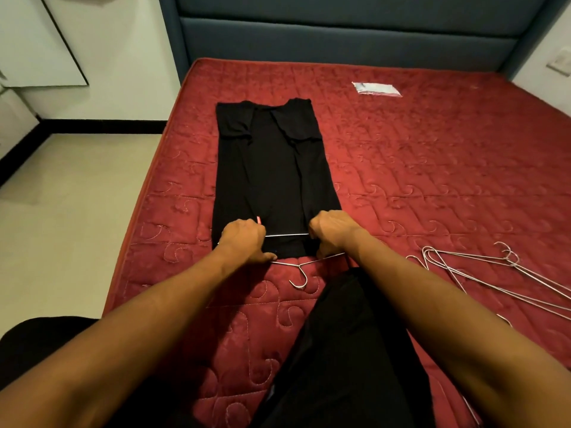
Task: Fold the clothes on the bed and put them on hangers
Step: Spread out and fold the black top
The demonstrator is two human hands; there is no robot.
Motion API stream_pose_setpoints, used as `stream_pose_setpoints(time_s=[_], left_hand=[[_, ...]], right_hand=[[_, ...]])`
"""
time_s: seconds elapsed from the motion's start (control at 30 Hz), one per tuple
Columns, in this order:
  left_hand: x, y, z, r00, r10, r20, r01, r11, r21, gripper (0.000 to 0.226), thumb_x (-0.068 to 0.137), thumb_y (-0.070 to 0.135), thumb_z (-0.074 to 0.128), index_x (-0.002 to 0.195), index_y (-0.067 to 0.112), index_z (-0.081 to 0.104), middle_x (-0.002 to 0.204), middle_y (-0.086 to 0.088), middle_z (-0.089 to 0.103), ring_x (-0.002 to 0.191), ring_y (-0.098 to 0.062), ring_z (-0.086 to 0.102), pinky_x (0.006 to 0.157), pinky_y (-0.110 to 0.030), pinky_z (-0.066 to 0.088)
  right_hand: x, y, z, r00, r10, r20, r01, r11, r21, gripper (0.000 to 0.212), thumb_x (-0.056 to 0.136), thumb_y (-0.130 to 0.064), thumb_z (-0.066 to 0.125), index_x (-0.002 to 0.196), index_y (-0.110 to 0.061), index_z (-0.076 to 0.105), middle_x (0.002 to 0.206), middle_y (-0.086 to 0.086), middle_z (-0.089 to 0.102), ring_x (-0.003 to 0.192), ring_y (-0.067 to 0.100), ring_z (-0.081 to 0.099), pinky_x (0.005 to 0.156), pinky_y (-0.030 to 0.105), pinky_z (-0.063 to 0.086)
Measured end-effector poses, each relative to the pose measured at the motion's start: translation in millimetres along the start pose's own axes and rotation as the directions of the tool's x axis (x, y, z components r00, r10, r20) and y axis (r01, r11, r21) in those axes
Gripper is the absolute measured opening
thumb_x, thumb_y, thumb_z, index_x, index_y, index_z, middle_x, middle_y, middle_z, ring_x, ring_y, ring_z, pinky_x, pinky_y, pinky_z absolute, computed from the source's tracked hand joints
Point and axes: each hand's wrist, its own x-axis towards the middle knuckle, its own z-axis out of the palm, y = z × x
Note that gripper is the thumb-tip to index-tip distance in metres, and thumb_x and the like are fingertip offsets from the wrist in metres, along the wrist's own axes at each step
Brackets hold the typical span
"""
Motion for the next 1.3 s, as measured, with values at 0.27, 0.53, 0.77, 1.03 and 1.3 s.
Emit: stream_pose_setpoints(time_s=[0.27,0.53,0.77,1.03,1.3], left_hand=[[-13.5,-15.0,12.9,0.998,0.055,-0.041,-0.053,0.998,0.038,0.023,0.097,0.009,0.054,0.118,0.011,0.063,0.118,-0.01,0.065,0.107,-0.03,0.066,0.083,-0.04,0.054],[-21.7,-49.8,38.8,0.992,0.038,-0.118,-0.05,0.994,-0.1,0.022,0.09,0.009,0.058,0.111,0.012,0.062,0.114,-0.009,0.062,0.107,-0.029,0.061,0.083,-0.04,0.051],[17.3,-107.3,-2.7,0.986,0.07,-0.152,-0.134,0.876,-0.464,0.026,0.081,0.005,0.064,0.105,0.012,0.069,0.092,-0.007,0.073,0.09,-0.029,0.069,0.068,-0.028,0.045],[80.1,-147.7,-49.5,0.946,0.028,-0.323,-0.22,0.788,-0.575,0.034,0.085,-0.006,0.061,0.107,0.014,0.078,0.091,-0.003,0.077,0.087,-0.012,0.068,0.07,-0.023,0.044],[212.1,-206.0,-52.5,0.943,-0.134,-0.304,-0.15,0.644,-0.75,0.02,0.087,-0.001,0.071,0.087,0.019,0.077,0.07,0.008,0.069,0.064,0.002,0.059,0.06,-0.02,0.044]], right_hand=[[2.4,-5.6,10.0,0.998,0.015,-0.059,-0.018,0.998,-0.052,0.03,0.086,-0.026,0.069,0.112,-0.012,0.067,0.118,0.012,0.069,0.107,0.037,0.068,0.082,0.04,0.054],[5.7,5.1,17.7,0.997,0.023,-0.071,-0.023,1.0,-0.003,0.027,0.087,-0.023,0.067,0.114,-0.02,0.065,0.116,0.007,0.067,0.104,0.034,0.069,0.08,0.039,0.054],[18.7,41.9,-0.2,0.966,0.226,-0.123,-0.145,0.874,0.464,0.021,0.081,-0.02,0.063,0.101,-0.023,0.067,0.1,0.008,0.072,0.099,0.035,0.067,0.074,0.038,0.051],[62.4,96.4,-33.6,0.925,0.299,-0.232,-0.111,0.801,0.588,0.034,0.085,-0.007,0.056,0.106,-0.03,0.071,0.1,0.001,0.074,0.098,0.029,0.068,0.076,0.042,0.054],[194.6,146.6,-46.5,0.741,0.596,-0.311,0.034,0.428,0.903,0.017,0.086,-0.01,0.079,0.101,-0.019,0.079,0.095,-0.008,0.077,0.089,0.006,0.07,0.078,0.014,0.051]])
